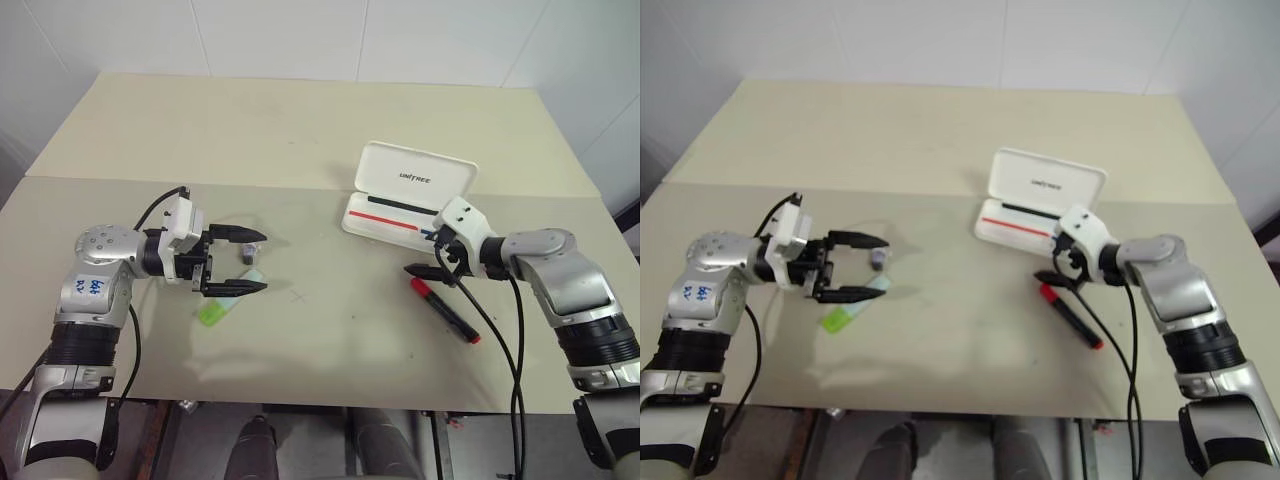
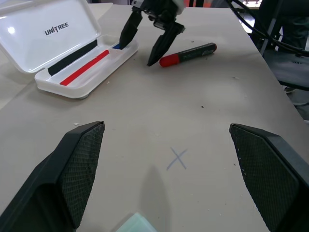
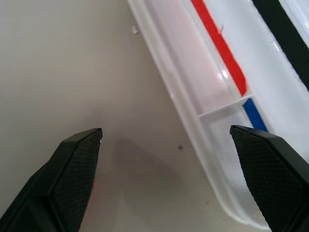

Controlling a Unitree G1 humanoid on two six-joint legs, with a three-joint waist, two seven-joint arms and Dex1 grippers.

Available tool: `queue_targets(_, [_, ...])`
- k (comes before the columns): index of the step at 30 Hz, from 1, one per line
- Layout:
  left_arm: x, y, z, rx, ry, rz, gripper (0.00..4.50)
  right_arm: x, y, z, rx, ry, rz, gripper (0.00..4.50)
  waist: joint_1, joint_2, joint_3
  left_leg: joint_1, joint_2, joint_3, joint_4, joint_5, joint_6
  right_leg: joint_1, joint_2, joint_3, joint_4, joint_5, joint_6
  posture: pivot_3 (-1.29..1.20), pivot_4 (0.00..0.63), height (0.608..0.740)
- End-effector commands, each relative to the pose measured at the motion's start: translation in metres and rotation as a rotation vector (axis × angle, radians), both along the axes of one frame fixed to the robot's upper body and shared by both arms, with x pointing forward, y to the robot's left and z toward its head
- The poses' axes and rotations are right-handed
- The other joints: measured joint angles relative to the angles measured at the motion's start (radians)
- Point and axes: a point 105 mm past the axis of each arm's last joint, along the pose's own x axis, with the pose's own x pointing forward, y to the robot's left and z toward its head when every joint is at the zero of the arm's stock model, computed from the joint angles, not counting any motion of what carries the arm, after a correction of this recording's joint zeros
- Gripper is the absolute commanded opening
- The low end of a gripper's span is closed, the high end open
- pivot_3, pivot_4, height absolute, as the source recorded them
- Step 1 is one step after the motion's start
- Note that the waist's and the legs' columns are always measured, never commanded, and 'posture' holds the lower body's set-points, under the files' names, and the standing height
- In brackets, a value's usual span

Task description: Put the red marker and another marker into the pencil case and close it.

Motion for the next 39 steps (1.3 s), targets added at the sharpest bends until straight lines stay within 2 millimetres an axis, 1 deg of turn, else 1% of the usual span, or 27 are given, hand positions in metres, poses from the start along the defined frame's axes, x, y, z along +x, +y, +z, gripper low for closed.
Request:
queue_targets(1, [0.0, -0.001, 0.011, -0.006, -0.041, -0.004, 4.46, 0.008, 0.0, 0.009, -0.022, -0.041, 0.006, 4.5, 0.0, 0.0, 0.0, 0.0, 0.0, 0.0, 0.0, 0.0, 0.0, 0.0, 0.0, 0.0, 0.0, 0.0, 0.0, 0.0, 0.15, 0.74])
queue_targets(9, [0.001, 0.002, 0.011, -0.011, -0.041, 0.025, 4.46, 0.015, -0.011, 0.004, -0.08, 0.022, -0.032, 4.5, 0.0, 0.0, 0.0, 0.0, 0.0, 0.0, 0.0, 0.0, 0.0, 0.0, 0.0, 0.0, 0.0, 0.0, 0.0, 0.0, 0.15, 0.74])
queue_targets(10, [0.001, 0.002, 0.011, -0.013, -0.042, 0.026, 4.49, 0.016, -0.013, 0.004, -0.092, 0.025, -0.043, 4.31, -0.001, 0.0, 0.0, 0.0, 0.0, 0.0, 0.0, 0.0, 0.0, 0.0, 0.0, 0.0, 0.0, 0.0, 0.0, 0.0, 0.15, 0.74])
queue_targets(12, [0.002, 0.001, 0.011, -0.014, -0.043, 0.027, 4.5, 0.02, -0.017, 0.004, -0.106, 0.028, -0.072, 3.9, -0.001, 0.0, 0.0, 0.0, 0.0, 0.0, 0.0, 0.0, 0.0, 0.0, 0.0, 0.0, 0.001, 0.0, 0.0, 0.0, 0.15, 0.74])
queue_targets(16, [0.002, -0.001, 0.011, -0.021, -0.047, 0.025, 4.5, 0.02, -0.016, 0.007, -0.11, 0.029, -0.063, 2.59, 0.002, 0.0, 0.0, 0.0, 0.0, 0.0, 0.001, 0.0, 0.0, 0.0, 0.0, 0.0, 0.001, 0.0, 0.0, 0.0, 0.15, 0.74])
queue_targets(21, [-0.001, -0.003, 0.008, -0.024, -0.045, 0.012, 4.5, 0.016, -0.013, 0.009, -0.118, 0.014, -0.038, 0.81, 0.001, 0.0, 0.0, 0.0, 0.0, 0.0, 0.001, 0.0, 0.0, 0.0, 0.0, 0.0, 0.001, 0.0, 0.0, 0.0, 0.15, 0.74])
queue_targets(22, [-0.002, -0.004, 0.007, -0.025, -0.044, 0.004, 4.5, 0.013, -0.009, 0.01, -0.121, 0.006, -0.016, 0.43, 0.001, 0.0, 0.0, 0.0, 0.0, 0.0, 0.0, 0.0, 0.0, 0.0, 0.0, 0.0, 0.001, 0.0, 0.0, 0.0, 0.15, 0.74])
queue_targets(24, [-0.002, -0.007, 0.007, -0.027, -0.045, -0.009, 4.5, 0.009, -0.003, 0.012, -0.121, -0.008, 0.02, 0.04, 0.002, 0.0, 0.0, 0.0, 0.0, 0.0, 0.0, 0.0, 0.0, 0.0, 0.0, 0.0, 0.0, 0.0, 0.0, 0.0, 0.15, 0.74])
queue_targets(27, [0.0, -0.011, 0.01, -0.037, -0.054, -0.02, 4.5, 0.008, 0.007, 0.02, -0.124, -0.062, 0.064, 0.0, 0.002, 0.0, 0.0, 0.0, 0.0, 0.0, -0.001, 0.0, 0.0, 0.0, 0.0, 0.0, 0.0, 0.0, 0.0, 0.0, 0.15, 0.74])
queue_targets(32, [0.001, -0.011, 0.009, -0.034, -0.048, -0.031, 4.5, 0.0, 0.027, 0.03, -0.144, -0.171, 0.185, 0.0, -0.006, 0.0, 0.0, 0.0, 0.0, 0.0, -0.001, 0.0, 0.0, 0.0, 0.0, 0.0, 0.0, 0.0, 0.0, 0.0, 0.15, 0.74])
queue_targets(36, [0.001, -0.01, 0.01, -0.044, -0.046, -0.037, 4.5, -0.016, 0.05, 0.04, -0.166, -0.277, 0.331, 0.0, -0.01, 0.0, 0.0, 0.0, 0.0, 0.0, -0.001, 0.0, 0.0, -0.001, 0.0, 0.0, 0.0, 0.0, 0.0, 0.0, 0.15, 0.74])
queue_targets(39, [-0.001, -0.008, 0.014, -0.089, -0.068, -0.052, 4.5, -0.032, 0.067, 0.038, -0.179, -0.282, 0.394, 0.0, -0.011, 0.0, 0.0, 0.0, 0.0, 0.0, -0.001, 0.0, 0.0, -0.001, 0.0, 0.0, 0.0, 0.0, 0.0, 0.0, 0.15, 0.74])
